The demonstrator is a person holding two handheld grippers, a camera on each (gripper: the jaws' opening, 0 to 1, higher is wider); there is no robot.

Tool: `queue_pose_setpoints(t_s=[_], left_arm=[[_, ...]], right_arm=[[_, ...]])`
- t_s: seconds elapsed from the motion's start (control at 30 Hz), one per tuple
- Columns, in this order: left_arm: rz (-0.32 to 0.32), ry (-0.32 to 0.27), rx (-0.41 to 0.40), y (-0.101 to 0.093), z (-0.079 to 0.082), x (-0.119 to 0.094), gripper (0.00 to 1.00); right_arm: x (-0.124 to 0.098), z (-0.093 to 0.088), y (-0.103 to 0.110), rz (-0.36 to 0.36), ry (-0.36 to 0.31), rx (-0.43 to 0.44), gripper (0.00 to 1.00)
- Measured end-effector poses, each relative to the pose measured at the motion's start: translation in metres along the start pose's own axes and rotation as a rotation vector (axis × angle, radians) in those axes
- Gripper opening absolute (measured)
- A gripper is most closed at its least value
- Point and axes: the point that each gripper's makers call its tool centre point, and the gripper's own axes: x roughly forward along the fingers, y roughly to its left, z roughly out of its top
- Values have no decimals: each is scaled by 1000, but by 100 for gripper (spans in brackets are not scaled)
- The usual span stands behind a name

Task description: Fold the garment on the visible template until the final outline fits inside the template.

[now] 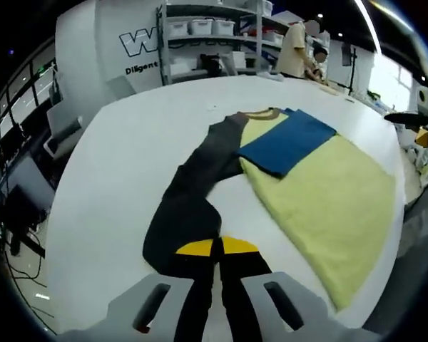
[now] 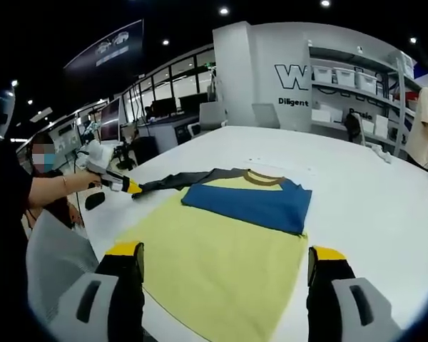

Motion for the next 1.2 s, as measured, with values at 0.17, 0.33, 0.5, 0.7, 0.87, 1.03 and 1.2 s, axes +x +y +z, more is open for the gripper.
queue_pose_setpoints(t_s=[0.17,0.33,0.5,0.7,0.87,1.03,1.2], left_arm=[[-28,-13,18,-9,17,-4,0],[-67,-30,15,-18,32,-8,0],[-97,-38,34,-28,50,-9,0],[-127,-65,58,-42,80,-9,0],[-156,-85,84,-54,98,-8,0],[-180,-96,87,-64,116,-4,0],[-218,-117,119,-83,137,-1,0]], right_arm=[[0,0,3,9,4,-6,95],[-1,-1,5,14,11,-8,96],[-1,-2,7,22,16,-15,97],[0,-1,11,29,22,-19,98],[0,0,13,33,23,-22,98],[-1,0,15,37,25,-25,99],[0,-1,18,43,31,-23,99]])
